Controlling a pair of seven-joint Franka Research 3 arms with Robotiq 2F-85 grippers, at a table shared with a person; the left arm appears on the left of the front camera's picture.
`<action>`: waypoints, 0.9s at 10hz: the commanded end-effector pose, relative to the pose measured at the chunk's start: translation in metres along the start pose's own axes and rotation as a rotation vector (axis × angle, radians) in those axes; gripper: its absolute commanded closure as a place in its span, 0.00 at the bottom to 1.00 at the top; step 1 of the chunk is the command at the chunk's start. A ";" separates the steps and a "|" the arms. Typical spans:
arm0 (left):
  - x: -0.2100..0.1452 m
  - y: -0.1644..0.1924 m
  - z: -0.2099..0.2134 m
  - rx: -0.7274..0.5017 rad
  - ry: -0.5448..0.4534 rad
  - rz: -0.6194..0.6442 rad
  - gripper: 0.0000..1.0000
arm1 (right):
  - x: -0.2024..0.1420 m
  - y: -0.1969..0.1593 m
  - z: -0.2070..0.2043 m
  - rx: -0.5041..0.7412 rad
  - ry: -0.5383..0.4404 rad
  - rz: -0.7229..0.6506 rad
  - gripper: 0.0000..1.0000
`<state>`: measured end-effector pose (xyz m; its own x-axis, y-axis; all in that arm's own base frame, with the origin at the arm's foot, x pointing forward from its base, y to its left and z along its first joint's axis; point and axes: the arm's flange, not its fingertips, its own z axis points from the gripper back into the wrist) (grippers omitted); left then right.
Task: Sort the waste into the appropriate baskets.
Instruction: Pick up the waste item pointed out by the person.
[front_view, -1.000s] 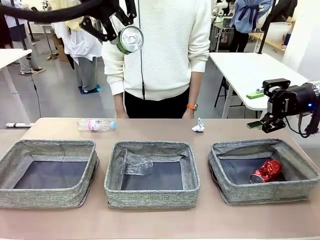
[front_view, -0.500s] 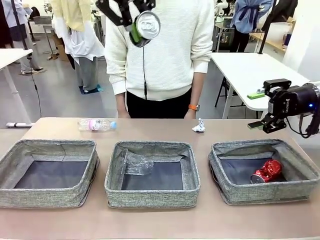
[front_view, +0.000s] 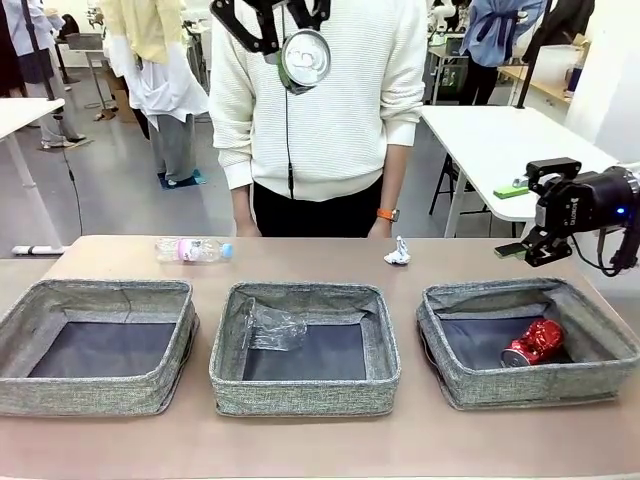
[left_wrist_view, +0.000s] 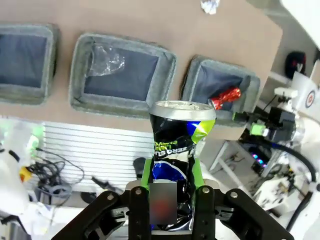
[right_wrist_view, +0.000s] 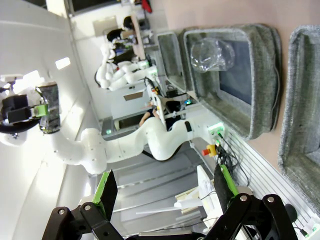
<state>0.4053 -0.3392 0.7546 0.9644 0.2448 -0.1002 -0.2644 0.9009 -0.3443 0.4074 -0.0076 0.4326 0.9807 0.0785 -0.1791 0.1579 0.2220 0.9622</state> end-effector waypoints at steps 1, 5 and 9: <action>-0.001 0.003 0.005 0.032 0.007 -0.125 0.66 | -0.002 0.001 -0.002 -0.001 -0.003 0.008 0.00; 0.000 0.003 0.003 0.036 -0.061 -0.112 0.66 | -0.002 0.001 -0.002 -0.001 -0.003 0.008 0.00; -0.005 -0.001 -0.002 0.036 0.006 -0.138 0.66 | -0.002 0.001 -0.002 -0.001 -0.003 0.008 0.00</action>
<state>0.4029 -0.3446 0.7501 0.9917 0.1167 -0.0534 -0.1276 0.9401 -0.3162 0.4073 -0.0075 0.4326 0.9807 0.0785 -0.1791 0.1579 0.2220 0.9622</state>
